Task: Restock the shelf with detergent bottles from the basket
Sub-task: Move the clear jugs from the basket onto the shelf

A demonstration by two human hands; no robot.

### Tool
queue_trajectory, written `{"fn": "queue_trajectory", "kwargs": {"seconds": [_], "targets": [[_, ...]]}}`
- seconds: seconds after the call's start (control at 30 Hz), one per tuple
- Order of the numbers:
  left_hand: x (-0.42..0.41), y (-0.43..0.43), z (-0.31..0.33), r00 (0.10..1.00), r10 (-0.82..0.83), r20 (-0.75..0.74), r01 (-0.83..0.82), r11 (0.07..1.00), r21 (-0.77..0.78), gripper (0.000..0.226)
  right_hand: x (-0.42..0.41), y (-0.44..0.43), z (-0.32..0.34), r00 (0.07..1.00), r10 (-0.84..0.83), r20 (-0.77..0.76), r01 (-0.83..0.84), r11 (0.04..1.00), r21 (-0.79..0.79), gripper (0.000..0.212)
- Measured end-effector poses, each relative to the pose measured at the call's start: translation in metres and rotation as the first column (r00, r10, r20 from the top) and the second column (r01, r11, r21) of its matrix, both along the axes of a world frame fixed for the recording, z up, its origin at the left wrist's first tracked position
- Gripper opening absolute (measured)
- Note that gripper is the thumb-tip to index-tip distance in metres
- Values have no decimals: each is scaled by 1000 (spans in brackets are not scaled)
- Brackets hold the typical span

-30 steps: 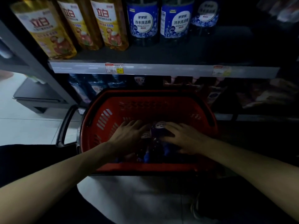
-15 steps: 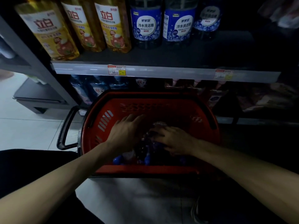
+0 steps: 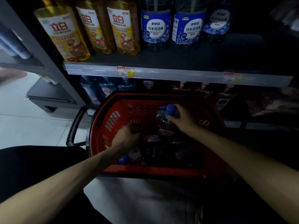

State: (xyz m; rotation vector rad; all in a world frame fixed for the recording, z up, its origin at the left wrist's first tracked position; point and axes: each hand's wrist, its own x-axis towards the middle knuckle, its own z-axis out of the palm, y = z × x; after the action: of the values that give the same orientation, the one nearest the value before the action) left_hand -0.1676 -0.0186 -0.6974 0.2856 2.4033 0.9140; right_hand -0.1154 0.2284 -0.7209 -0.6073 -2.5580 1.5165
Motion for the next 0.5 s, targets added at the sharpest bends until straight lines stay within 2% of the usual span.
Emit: {"fn": "queue_trajectory", "kwargs": {"seconds": [0.1,0.17,0.27,0.37,0.5], "targets": [[5,5,-1,999,-35,8,35,999,34,40,-10,1,-5,998,-32,45,38,991,-128,52],[6,9,-1,997,-73,7,72,994,80,46,-12,0,-10,998,-28,58,36,988,-151,69],[8,15,4,994,-104,-29,107,987,123,66,-12,-3,-15,997,-6,71,10,998,-56,93],[13,20,13,986,-137,-92,151,974,172,84,-13,-1,-16,997,24,72,-25,1000,16,101],[16,26,23,977,-145,-155,172,970,173,61,-17,-6,-14,996,17,89,-28,993,116,107]]}}
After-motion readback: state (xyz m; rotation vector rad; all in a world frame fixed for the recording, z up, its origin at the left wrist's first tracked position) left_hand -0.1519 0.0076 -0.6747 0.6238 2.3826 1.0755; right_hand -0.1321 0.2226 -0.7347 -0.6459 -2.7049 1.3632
